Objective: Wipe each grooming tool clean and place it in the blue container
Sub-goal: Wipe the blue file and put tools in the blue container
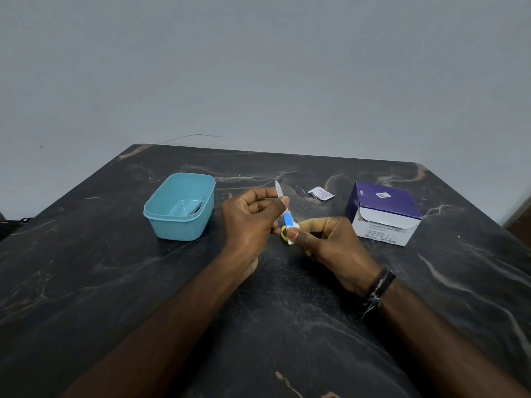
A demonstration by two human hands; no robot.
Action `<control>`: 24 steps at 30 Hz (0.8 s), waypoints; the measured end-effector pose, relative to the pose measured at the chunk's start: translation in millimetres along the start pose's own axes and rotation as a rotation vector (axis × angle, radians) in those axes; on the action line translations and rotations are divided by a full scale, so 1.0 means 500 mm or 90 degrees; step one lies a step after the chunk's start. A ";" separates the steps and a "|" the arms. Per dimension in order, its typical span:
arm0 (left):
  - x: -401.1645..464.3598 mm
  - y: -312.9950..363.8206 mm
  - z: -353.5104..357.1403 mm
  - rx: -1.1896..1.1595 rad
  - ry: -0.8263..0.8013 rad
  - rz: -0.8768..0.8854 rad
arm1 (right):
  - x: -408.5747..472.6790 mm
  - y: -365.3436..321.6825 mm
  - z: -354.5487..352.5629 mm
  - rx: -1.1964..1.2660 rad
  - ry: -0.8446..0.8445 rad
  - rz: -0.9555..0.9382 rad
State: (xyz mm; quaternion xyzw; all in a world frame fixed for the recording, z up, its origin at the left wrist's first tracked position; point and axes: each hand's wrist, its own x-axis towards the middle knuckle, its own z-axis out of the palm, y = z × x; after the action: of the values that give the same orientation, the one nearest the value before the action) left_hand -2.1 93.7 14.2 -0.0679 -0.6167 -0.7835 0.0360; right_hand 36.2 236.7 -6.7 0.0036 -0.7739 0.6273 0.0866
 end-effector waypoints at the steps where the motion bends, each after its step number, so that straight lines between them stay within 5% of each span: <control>1: -0.001 0.000 0.000 0.005 -0.001 0.003 | 0.000 0.001 0.000 0.000 -0.005 0.000; 11: -0.013 0.001 0.007 0.047 -0.087 -0.003 | -0.001 -0.004 -0.001 0.030 0.012 -0.016; 24: -0.006 -0.004 0.003 0.065 -0.024 0.023 | -0.010 -0.015 -0.004 -0.004 -0.082 0.032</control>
State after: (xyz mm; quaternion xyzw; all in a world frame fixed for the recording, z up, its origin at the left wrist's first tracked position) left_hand 0.5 95.5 12.2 -0.0918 -0.6551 -0.7488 0.0419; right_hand 42.2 236.7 0.2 0.0242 -0.7797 0.6254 0.0204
